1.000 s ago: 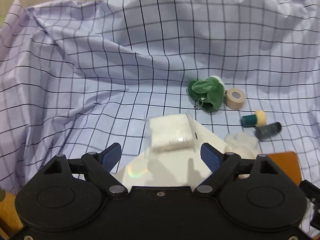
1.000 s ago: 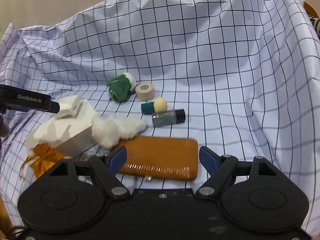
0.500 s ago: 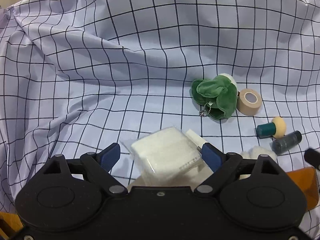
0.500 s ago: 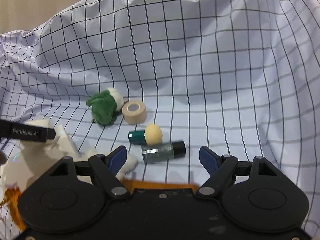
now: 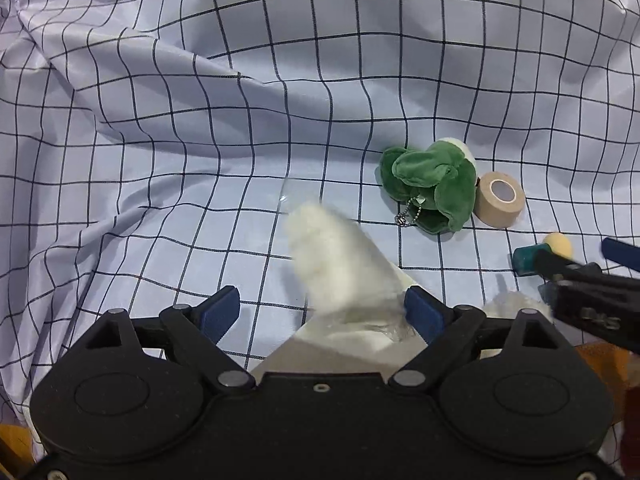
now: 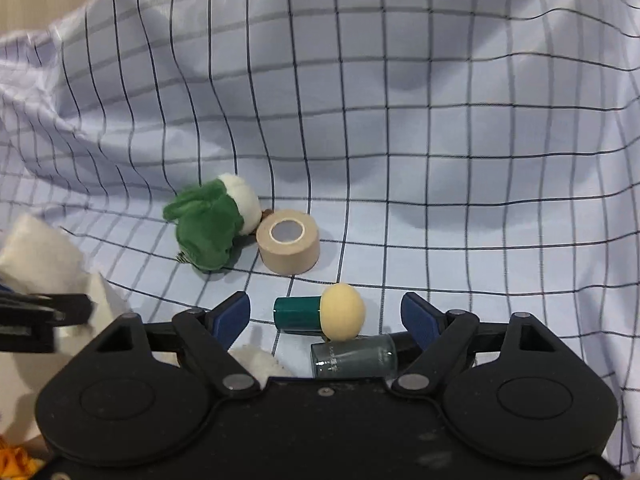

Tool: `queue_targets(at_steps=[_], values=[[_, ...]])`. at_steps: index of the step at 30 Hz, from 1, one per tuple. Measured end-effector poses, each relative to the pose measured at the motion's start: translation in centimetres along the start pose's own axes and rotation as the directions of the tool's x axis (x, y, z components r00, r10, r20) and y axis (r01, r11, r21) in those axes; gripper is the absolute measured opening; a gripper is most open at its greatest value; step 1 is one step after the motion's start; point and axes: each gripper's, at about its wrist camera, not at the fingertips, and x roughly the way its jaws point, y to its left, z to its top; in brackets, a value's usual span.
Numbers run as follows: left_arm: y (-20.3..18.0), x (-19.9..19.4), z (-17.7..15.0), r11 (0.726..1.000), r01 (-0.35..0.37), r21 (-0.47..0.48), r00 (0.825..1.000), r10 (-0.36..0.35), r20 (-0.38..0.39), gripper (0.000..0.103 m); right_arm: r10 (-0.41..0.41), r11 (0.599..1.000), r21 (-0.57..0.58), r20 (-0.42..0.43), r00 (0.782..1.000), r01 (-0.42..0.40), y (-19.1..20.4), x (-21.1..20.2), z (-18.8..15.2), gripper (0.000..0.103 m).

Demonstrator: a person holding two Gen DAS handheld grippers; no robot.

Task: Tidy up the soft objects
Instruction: 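Grasp the cotton pad pack with the left gripper while the right grasps the sponge stick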

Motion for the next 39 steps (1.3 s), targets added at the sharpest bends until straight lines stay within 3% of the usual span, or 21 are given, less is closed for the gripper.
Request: queue_targets(at_steps=[6, 11, 21, 36, 39], values=[[0.8, 0.2, 0.5, 1.0, 0.0, -0.012, 1.0, 0.0, 0.01, 0.087, -0.019, 0.999, -0.029, -0.03, 0.999, 0.018, 0.4, 1.8, -0.1, 0.081], [2.3, 1.0, 1.2, 0.998, 0.018, -0.058, 1.0, -0.019, -0.012, 0.087, -0.003, 0.999, -0.039, -0.063, 0.998, 0.001, 0.3, 2.7, 0.0, 0.059], [6.3, 2.4, 2.3, 0.989, -0.039, -0.143, 0.999, 0.034, -0.033, 0.087, 0.007, 0.999, -0.042, -0.051, 0.999, -0.01, 0.2, 2.7, 0.2, 0.058], [4.7, 7.3, 2.9, 0.998, -0.057, 0.01, 0.991, 0.058, -0.119, 0.088, 0.042, 0.997, -0.061, -0.044, 0.998, -0.045, 1.5, 1.7, 2.0, 0.058], [5.1, 7.6, 3.1, 1.0, -0.031, 0.002, 0.992, 0.031, -0.124, 0.079, 0.055, 0.995, -0.083, -0.032, 0.998, -0.058, 2.4, 1.2, 2.4, 0.058]])
